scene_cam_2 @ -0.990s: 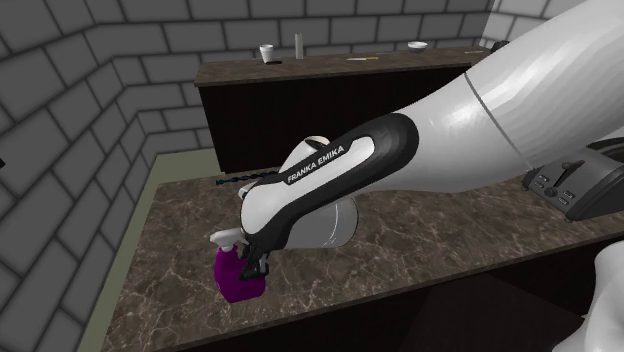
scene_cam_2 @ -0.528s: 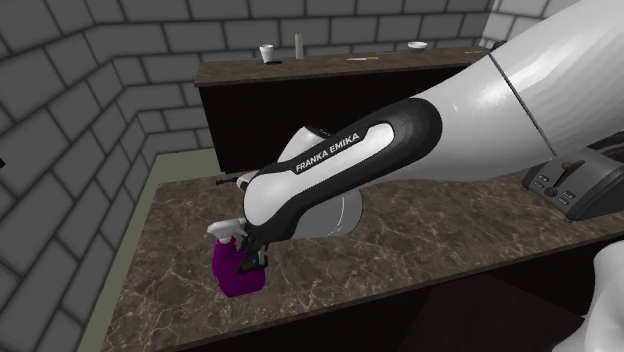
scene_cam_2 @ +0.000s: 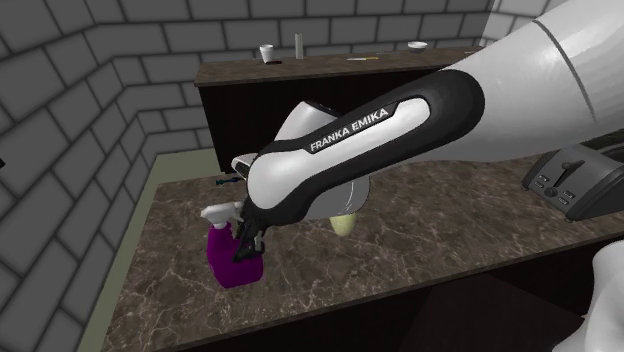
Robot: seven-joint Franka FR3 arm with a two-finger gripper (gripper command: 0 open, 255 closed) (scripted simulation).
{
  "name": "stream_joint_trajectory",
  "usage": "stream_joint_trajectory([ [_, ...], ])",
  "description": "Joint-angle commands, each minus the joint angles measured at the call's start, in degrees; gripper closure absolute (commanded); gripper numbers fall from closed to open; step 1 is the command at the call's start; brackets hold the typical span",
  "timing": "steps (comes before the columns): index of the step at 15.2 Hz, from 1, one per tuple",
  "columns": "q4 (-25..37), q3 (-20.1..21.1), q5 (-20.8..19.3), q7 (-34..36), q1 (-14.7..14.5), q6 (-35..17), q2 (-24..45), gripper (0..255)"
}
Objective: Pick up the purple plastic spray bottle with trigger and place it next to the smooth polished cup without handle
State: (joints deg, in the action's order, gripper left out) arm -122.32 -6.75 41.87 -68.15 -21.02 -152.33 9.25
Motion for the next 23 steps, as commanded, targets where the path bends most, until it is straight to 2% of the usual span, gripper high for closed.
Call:
stream_joint_trajectory([
  [1, 0.2, -0.3, -1.4, 1.4, -0.2, 0.9, -0.9, 255],
  [12, 2.6, -1.7, -8.6, 8.6, -0.5, 6.8, -5.5, 255],
  [23, 6.9, -2.3, -13.8, 14.2, -0.4, 13.5, -8.8, 255],
])
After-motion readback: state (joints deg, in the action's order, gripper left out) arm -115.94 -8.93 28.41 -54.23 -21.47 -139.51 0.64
